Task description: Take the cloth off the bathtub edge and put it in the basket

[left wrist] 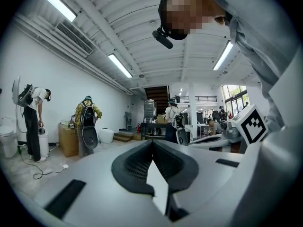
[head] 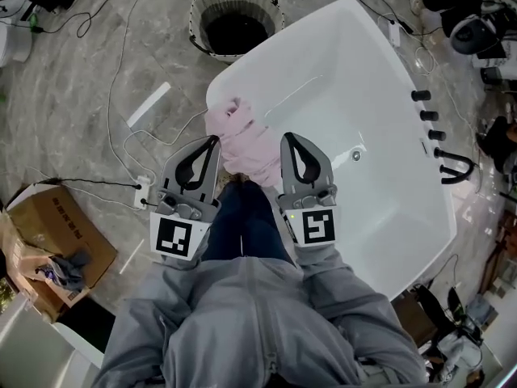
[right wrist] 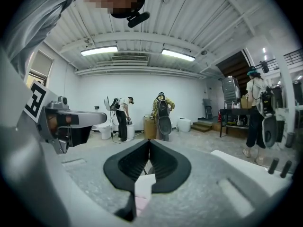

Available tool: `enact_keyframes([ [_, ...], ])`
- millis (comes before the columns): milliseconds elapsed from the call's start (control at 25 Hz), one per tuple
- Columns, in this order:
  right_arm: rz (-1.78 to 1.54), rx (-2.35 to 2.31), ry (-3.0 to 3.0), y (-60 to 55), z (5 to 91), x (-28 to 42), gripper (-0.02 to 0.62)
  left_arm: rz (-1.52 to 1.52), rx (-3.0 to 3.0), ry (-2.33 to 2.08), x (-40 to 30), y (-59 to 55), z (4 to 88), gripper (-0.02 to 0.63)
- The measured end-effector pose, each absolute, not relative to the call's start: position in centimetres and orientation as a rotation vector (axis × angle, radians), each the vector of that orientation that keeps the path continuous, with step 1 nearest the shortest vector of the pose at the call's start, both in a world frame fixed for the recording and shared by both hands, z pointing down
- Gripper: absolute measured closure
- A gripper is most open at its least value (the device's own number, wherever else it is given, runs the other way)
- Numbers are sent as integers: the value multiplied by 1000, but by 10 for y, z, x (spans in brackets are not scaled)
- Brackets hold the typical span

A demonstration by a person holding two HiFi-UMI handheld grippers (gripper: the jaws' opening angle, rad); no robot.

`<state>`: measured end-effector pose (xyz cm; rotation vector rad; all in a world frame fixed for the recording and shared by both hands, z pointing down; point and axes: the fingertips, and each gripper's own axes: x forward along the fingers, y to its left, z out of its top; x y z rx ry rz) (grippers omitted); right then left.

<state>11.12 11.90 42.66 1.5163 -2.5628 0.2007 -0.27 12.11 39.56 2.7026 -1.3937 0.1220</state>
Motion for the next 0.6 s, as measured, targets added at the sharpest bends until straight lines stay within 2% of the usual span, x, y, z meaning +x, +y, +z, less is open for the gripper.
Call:
enact_keyframes([
  [600, 264, 1446, -2508, 131, 519, 118, 591, 121, 2629, -1357, -9, 120, 495, 601],
])
